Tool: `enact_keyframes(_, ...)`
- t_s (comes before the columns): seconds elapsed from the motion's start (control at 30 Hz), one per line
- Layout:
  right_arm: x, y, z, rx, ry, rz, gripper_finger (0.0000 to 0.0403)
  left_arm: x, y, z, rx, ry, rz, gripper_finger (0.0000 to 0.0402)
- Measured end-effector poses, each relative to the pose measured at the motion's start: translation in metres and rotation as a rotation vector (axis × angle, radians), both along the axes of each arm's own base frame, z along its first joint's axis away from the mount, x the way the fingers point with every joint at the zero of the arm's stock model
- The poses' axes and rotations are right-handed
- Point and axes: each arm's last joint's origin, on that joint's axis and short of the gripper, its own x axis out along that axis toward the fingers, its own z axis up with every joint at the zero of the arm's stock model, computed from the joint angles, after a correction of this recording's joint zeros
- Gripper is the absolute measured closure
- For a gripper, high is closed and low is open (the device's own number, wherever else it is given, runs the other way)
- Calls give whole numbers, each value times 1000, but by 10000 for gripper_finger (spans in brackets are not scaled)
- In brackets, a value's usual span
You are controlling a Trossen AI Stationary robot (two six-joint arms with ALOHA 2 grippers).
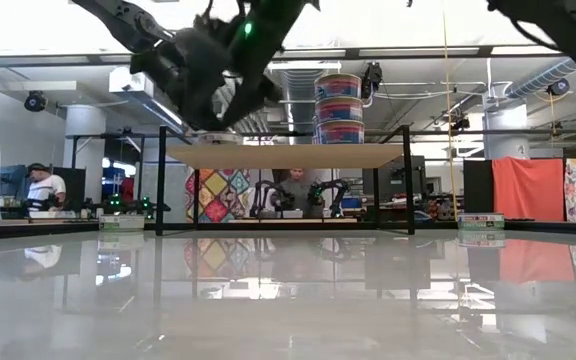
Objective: Stack canned seafood by type on shelf
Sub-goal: Put the green tuna can on the shelf
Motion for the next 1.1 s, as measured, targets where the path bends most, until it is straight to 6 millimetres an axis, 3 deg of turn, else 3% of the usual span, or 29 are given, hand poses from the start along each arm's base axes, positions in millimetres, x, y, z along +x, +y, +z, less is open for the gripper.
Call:
enact_keyframes(0.2,-24,42,2,-98,210,55,3,-3,-1,16,18,-3,-1,401)
enact_keyframes(0.37,-43,51,4,-157,349,-2,3,-11,-4,39,84,98,52,401)
enact_keyframes(0.67,-62,59,13,-118,423,-67,3,-23,-1,30,177,357,243,401)
enact_keyframes(1.1,-65,78,11,-105,418,-68,3,-15,6,20,123,332,285,401)
